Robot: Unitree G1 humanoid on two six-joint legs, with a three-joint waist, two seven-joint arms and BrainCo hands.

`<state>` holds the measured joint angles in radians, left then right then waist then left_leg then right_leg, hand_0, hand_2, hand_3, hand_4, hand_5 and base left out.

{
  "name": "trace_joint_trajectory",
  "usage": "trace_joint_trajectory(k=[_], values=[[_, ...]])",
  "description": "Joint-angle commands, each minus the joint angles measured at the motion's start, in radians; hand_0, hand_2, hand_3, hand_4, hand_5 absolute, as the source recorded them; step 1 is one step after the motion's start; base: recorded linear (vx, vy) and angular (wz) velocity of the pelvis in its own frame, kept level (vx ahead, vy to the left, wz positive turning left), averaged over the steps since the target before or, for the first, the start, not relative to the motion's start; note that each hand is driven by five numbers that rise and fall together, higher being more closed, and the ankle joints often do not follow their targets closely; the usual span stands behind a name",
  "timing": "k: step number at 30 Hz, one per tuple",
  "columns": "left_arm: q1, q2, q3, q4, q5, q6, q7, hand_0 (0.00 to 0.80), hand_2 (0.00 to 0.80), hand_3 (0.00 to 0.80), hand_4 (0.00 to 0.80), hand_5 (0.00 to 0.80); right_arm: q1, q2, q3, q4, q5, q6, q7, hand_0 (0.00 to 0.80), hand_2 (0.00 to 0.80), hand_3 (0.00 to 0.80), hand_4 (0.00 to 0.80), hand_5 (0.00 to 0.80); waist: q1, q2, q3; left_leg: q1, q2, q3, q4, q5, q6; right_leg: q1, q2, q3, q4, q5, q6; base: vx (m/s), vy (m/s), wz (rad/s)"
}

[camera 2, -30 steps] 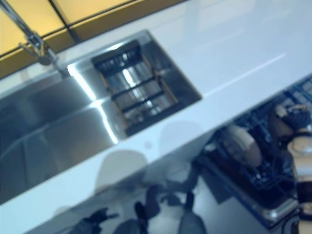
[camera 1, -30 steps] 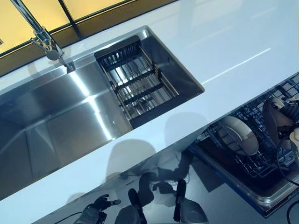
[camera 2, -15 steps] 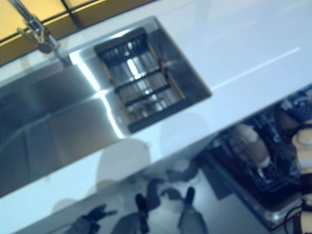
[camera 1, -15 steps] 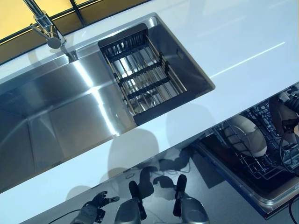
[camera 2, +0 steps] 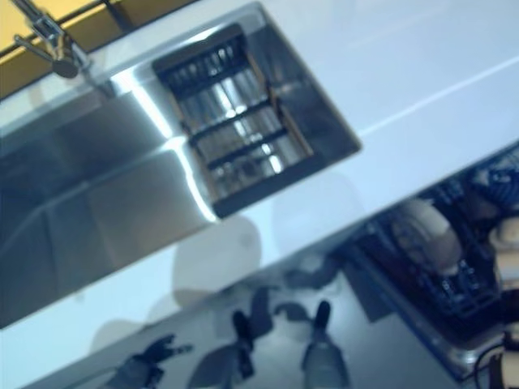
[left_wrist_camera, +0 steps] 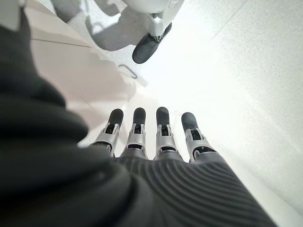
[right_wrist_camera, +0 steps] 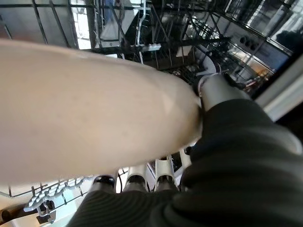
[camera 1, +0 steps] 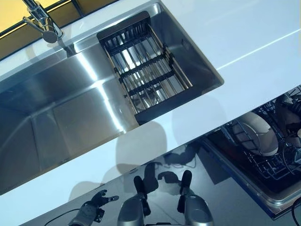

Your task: Take plates into dishwasher

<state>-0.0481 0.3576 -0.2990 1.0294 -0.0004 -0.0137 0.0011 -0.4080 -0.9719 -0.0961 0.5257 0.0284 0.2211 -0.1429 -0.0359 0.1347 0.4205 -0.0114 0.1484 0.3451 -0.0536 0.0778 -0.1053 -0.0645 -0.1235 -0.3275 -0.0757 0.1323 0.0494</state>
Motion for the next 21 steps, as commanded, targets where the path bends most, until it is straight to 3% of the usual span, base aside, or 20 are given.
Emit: trace_joint_trajectory(k=[1,6,21], values=[[-0.02,0.041,-0.032,0.004,-0.052,-0.014,0.006,0.0,0.0,0.0,0.0,0.0,-0.07,-0.111,0.062,0.0,-0.044,-0.026,-0.012,0.8,0.8,0.8,0.8,0.8,0.026,-0.021,-0.027,-0.127,0.046,-0.052,0.001,0.124,-0.046,-0.045,-0.019,-0.027,0.296,-0.254,-0.035,0.0,0.0,0.0],[-0.019,0.034,-0.035,0.001,-0.051,-0.026,0.006,0.0,0.0,0.0,0.0,0.0,-0.063,-0.111,0.063,0.011,-0.05,-0.02,-0.012,0.8,0.8,0.8,0.8,0.8,0.026,-0.007,-0.019,-0.123,0.041,-0.071,0.012,0.106,-0.056,-0.063,-0.049,-0.019,0.363,-0.307,-0.031,0.039,-0.003,0.0],[-0.014,0.03,-0.051,-0.034,-0.085,-0.042,-0.014,0.0,0.0,0.0,0.0,0.0,-0.132,-0.142,0.132,0.06,-0.205,-0.009,0.017,0.8,0.8,0.8,0.8,0.8,0.027,0.039,0.016,-0.146,0.041,-0.076,0.041,0.117,-0.058,-0.138,-0.094,-0.018,0.464,-0.335,-0.038,-0.001,0.009,0.0]])
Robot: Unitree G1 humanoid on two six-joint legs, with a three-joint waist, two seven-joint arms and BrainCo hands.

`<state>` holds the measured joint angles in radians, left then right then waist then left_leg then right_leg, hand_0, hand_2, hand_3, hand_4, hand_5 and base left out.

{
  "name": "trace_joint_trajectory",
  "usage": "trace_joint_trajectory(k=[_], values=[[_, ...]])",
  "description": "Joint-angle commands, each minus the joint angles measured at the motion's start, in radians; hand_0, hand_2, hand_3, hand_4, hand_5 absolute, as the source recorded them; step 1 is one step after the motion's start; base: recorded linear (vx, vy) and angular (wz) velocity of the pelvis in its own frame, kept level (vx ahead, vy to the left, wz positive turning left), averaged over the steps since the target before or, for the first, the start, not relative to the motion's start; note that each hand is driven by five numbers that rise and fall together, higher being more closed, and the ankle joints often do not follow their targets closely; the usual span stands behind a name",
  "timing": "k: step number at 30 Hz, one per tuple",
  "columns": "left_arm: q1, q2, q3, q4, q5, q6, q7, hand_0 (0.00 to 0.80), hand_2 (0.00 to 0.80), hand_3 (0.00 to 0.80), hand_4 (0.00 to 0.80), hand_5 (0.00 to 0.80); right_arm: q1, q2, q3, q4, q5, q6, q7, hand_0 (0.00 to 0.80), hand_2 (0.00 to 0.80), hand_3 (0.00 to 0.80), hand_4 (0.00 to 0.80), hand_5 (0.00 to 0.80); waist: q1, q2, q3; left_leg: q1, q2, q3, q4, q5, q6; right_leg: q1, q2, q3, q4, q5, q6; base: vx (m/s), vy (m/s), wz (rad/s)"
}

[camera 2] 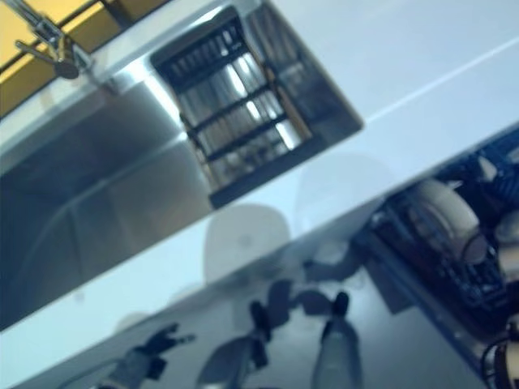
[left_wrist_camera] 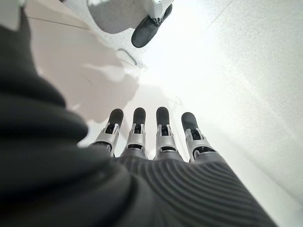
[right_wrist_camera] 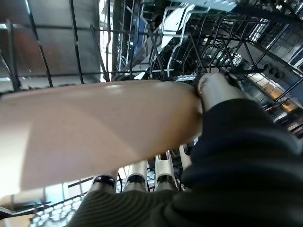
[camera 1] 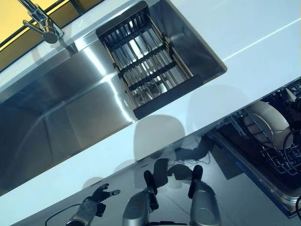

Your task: Take plates into dishwasher

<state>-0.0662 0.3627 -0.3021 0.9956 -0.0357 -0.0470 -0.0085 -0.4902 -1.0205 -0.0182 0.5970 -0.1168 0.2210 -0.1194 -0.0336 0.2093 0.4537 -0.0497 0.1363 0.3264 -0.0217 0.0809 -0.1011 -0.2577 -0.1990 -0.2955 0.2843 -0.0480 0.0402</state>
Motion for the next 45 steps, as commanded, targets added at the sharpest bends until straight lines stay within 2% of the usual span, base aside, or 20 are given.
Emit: trace_joint_trajectory(k=[1,10,33,45], values=[[0.004,0.025,-0.048,-0.003,-0.052,-0.009,-0.005,0.0,0.0,0.0,0.0,0.0,-0.054,-0.096,0.062,-0.007,-0.065,-0.01,-0.013,0.8,0.8,0.8,0.8,0.8,0.025,-0.034,-0.013,-0.11,0.053,-0.056,0.01,0.114,-0.062,0.051,-0.02,-0.05,0.105,-0.153,-0.029,0.0,0.0,0.0],[0.006,0.03,-0.044,-0.022,-0.072,-0.001,-0.004,0.0,0.0,0.0,0.0,0.0,-0.074,-0.107,0.076,-0.003,-0.101,0.002,-0.031,0.8,0.8,0.8,0.8,0.8,0.025,-0.037,0.001,-0.119,0.057,-0.045,0.01,0.116,-0.06,0.038,-0.02,-0.048,0.1,-0.143,-0.024,-0.003,0.003,-0.01],[0.005,0.069,-0.022,-0.036,-0.047,0.014,-0.025,0.0,0.0,0.0,0.0,0.0,0.084,-0.142,-0.046,0.006,-0.109,0.032,-0.079,0.8,0.8,0.8,0.8,0.8,0.005,-0.081,0.002,-0.126,0.081,-0.019,0.02,0.123,-0.059,0.051,0.015,-0.039,0.072,-0.124,-0.021,-0.001,-0.002,0.0],[-0.01,0.071,-0.027,-0.038,-0.059,0.022,-0.017,0.0,0.0,0.0,0.0,0.0,0.066,-0.15,-0.026,0.028,-0.123,0.018,-0.06,0.8,0.8,0.8,0.8,0.8,0.002,-0.085,0.003,-0.141,0.09,-0.005,0.029,0.129,-0.064,0.053,0.024,-0.041,0.026,-0.1,-0.019,-0.035,-0.007,-0.04]])
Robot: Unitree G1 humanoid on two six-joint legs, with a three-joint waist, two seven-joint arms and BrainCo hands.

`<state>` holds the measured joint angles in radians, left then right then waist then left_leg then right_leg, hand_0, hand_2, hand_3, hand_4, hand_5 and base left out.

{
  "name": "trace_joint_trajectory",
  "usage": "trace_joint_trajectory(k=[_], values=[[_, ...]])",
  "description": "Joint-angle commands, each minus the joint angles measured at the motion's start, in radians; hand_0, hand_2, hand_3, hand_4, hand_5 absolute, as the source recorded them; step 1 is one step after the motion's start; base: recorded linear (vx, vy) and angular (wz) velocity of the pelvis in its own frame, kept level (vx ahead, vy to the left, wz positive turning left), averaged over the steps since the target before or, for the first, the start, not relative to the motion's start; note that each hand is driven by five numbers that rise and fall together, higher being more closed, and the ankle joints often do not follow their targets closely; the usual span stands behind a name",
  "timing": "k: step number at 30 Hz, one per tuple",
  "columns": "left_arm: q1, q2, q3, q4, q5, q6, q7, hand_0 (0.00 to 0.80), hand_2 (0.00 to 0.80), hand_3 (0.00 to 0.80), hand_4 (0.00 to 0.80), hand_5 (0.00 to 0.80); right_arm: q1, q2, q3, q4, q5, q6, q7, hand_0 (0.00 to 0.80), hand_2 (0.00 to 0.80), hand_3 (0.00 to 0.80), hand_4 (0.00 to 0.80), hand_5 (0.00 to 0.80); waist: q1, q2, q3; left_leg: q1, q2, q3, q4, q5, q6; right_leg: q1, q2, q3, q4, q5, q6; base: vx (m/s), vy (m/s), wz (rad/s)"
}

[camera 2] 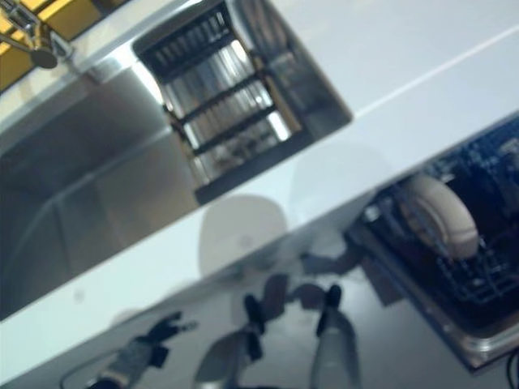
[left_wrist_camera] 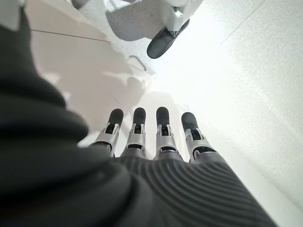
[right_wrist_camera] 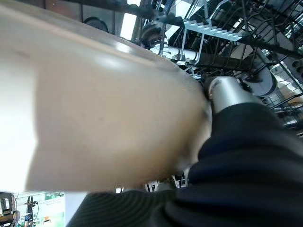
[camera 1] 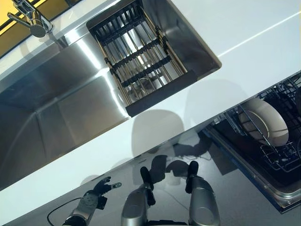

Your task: Take plates into dishwasher

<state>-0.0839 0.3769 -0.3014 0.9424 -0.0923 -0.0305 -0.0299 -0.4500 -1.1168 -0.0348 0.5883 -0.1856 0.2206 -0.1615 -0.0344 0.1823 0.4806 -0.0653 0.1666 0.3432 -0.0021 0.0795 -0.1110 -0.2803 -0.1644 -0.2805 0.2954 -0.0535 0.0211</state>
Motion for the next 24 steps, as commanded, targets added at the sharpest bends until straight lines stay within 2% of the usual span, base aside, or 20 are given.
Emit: trace_joint_trajectory(k=[1,24], values=[[0.008,0.057,-0.026,0.013,-0.005,0.007,0.006,0.0,0.0,0.0,0.0,0.0,0.027,-0.053,-0.009,0.034,-0.055,0.021,-0.012,0.8,0.8,0.8,0.8,0.8,0.001,-0.058,-0.024,-0.128,0.061,-0.022,0.011,0.131,-0.054,0.076,-0.01,-0.054,0.014,-0.094,0.0,-0.027,-0.006,-0.09],[-0.003,0.054,-0.027,0.025,0.018,0.005,-0.003,0.0,0.0,0.0,0.0,0.0,0.027,-0.018,0.019,0.009,-0.073,0.009,0.033,0.8,0.8,0.8,0.8,0.8,0.002,-0.058,-0.026,-0.129,0.053,-0.045,0.019,0.125,-0.048,0.079,-0.008,-0.039,0.031,-0.106,-0.008,-0.002,0.0,-0.02]])
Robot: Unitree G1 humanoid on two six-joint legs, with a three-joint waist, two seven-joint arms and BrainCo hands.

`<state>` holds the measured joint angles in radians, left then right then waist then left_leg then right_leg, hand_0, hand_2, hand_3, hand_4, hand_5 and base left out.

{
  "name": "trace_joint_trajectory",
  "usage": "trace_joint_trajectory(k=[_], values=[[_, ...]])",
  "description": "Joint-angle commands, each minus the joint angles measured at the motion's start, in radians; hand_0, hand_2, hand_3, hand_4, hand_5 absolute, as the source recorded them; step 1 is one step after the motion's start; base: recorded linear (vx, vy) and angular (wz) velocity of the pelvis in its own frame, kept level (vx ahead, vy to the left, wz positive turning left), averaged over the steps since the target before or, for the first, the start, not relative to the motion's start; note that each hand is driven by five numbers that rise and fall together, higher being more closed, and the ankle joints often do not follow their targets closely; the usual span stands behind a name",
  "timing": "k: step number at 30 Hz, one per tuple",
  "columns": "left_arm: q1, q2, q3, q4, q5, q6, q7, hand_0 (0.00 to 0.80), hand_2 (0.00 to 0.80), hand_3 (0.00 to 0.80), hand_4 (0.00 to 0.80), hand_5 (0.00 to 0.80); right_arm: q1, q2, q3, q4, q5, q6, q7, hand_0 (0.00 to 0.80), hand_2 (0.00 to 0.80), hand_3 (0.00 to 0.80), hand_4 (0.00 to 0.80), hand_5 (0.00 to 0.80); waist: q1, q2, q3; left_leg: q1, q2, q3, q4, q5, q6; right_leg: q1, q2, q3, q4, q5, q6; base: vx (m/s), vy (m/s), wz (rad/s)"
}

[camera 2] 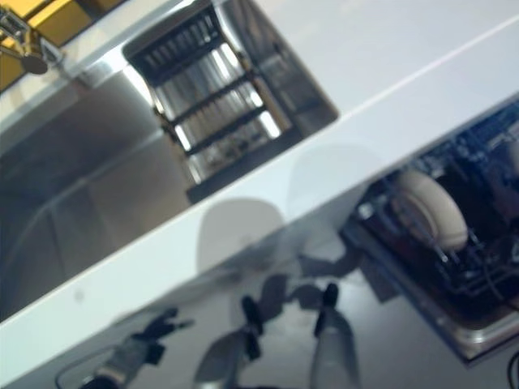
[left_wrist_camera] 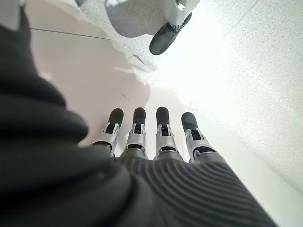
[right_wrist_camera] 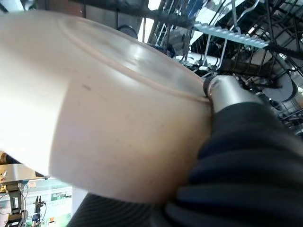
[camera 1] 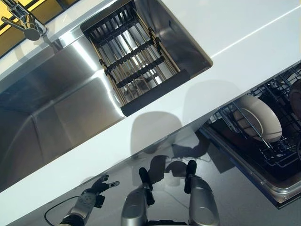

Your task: Take plates into dishwasher

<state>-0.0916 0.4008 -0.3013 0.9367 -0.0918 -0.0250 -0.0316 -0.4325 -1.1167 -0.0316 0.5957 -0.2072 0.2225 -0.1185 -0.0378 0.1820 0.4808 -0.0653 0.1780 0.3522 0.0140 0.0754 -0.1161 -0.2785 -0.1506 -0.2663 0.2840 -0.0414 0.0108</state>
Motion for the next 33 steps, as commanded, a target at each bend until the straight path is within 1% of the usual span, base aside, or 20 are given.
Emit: trace_joint_trajectory(k=[1,10,11,12,13,23,29,33], values=[[0.002,0.032,-0.027,0.029,0.018,0.001,-0.004,0.0,0.0,0.0,0.0,0.0,0.004,-0.017,0.02,0.002,-0.053,0.006,-0.008,0.8,0.8,0.8,0.8,0.8,0.006,-0.057,-0.027,-0.131,0.041,-0.056,0.002,0.128,-0.042,0.077,-0.021,-0.053,0.04,-0.117,0.003,0.0,0.0,0.0],[-0.003,0.033,-0.033,0.022,0.019,0.006,-0.002,0.0,0.0,0.0,0.0,0.0,-0.016,-0.008,0.044,0.01,-0.059,0.005,0.006,0.8,0.8,0.8,0.8,0.8,0.008,-0.059,-0.023,-0.128,0.04,-0.055,0.001,0.123,-0.04,0.08,-0.022,-0.054,0.036,-0.114,0.005,0.0,0.0,0.0],[-0.001,0.034,-0.031,0.02,0.021,0.007,-0.004,0.0,0.0,0.0,0.0,0.0,-0.014,-0.007,0.043,0.008,-0.062,0.01,0.005,0.584,0.584,0.584,0.584,0.584,0.009,-0.059,-0.023,-0.128,0.039,-0.055,0.0,0.124,-0.039,0.081,-0.021,-0.054,0.034,-0.113,0.005,0.0,0.0,0.0],[0.0,0.035,-0.03,0.02,0.021,0.006,-0.005,0.0,0.0,0.0,0.0,0.0,-0.015,-0.007,0.043,0.007,-0.065,0.012,0.005,0.493,0.493,0.493,0.493,0.493,0.01,-0.059,-0.023,-0.129,0.039,-0.055,0.0,0.124,-0.04,0.082,-0.021,-0.053,0.033,-0.113,0.005,0.0,0.0,0.0],[0.0,0.035,-0.03,0.019,0.021,0.007,-0.005,0.0,0.0,0.0,0.0,0.0,-0.015,-0.008,0.044,0.01,-0.066,0.012,0.002,0.0,0.0,0.0,0.0,0.0,0.009,-0.06,-0.023,-0.129,0.039,-0.056,0.001,0.124,-0.04,0.081,-0.021,-0.052,0.034,-0.112,0.005,0.0,0.0,0.0],[-0.005,0.035,-0.032,0.023,0.02,0.009,-0.001,0.0,0.0,0.0,0.0,0.0,-0.016,0.004,0.046,0.012,-0.062,0.014,-0.032,0.0,0.0,0.0,0.0,0.0,0.011,-0.068,-0.023,-0.128,0.038,-0.056,-0.001,0.122,-0.038,0.092,-0.016,-0.054,0.019,-0.104,0.006,0.0,0.0,0.0],[0.001,0.035,-0.03,0.027,0.02,0.004,-0.002,0.0,0.0,0.0,0.0,0.0,-0.002,0.004,0.032,0.006,-0.052,0.003,-0.061,0.0,0.0,0.0,0.0,0.0,0.011,-0.075,-0.026,-0.124,0.039,-0.054,-0.001,0.12,-0.036,0.107,-0.011,-0.054,0.002,-0.099,0.007,0.0,0.0,0.0],[0.003,0.034,-0.027,0.024,0.022,0.007,0.0,0.0,0.0,0.0,0.0,0.0,0.006,0.006,0.017,-0.007,-0.049,0.01,-0.087,0.0,0.0,0.0,0.0,0.0,0.009,-0.08,-0.028,-0.122,0.039,-0.051,-0.003,0.116,-0.035,0.111,-0.01,-0.053,-0.006,-0.094,0.009,0.0,0.0,0.0]])
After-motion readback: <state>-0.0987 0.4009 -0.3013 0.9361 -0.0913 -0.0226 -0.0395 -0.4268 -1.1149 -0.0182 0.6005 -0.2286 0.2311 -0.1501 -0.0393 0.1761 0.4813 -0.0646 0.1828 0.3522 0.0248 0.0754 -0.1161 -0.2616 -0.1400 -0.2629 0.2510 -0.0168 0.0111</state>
